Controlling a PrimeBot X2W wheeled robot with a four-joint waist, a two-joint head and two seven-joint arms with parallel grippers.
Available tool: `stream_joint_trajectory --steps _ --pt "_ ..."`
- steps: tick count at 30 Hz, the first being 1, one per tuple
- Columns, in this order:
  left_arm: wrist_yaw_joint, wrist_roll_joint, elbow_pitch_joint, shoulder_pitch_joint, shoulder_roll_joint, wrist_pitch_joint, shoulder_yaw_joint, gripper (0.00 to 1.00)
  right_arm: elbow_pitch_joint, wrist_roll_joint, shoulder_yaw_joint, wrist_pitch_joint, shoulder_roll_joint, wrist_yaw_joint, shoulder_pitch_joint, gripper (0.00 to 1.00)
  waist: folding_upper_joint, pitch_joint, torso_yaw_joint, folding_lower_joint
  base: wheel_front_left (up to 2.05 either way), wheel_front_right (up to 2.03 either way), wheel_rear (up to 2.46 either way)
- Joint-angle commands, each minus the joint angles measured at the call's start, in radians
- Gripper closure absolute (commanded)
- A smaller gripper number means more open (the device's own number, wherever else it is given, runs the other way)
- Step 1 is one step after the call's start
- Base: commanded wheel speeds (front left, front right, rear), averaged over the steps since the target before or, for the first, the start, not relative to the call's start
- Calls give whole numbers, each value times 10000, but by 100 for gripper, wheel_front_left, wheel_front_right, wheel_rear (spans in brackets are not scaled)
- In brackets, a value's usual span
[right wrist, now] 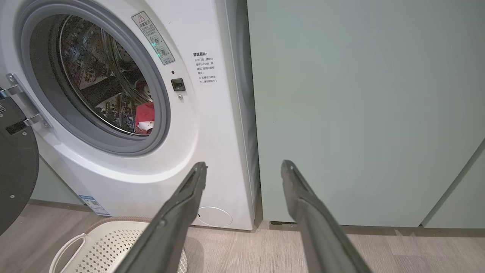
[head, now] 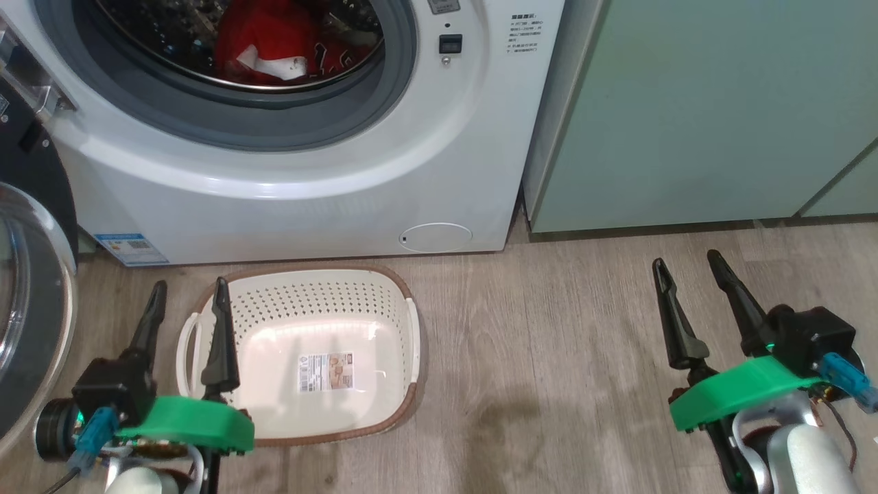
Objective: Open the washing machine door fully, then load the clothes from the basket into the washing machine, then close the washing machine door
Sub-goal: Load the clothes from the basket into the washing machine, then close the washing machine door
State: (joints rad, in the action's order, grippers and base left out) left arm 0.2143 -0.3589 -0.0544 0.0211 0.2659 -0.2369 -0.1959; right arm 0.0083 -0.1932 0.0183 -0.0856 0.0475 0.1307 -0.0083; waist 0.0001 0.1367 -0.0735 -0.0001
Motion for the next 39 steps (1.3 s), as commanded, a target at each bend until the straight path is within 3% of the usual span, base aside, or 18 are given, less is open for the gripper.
stream_joint_trajectory --steps 1,39 --pt "0 115 -262 -286 274 1 350 0 -436 112 -208 63 27 0 -140 0 -1 -21 10 1 0 0 0" --pt "227 118 -217 -353 410 190 58 0 -400 5 -172 -39 27 0 -48 0 -1 -267 197 1 -3 3 0"
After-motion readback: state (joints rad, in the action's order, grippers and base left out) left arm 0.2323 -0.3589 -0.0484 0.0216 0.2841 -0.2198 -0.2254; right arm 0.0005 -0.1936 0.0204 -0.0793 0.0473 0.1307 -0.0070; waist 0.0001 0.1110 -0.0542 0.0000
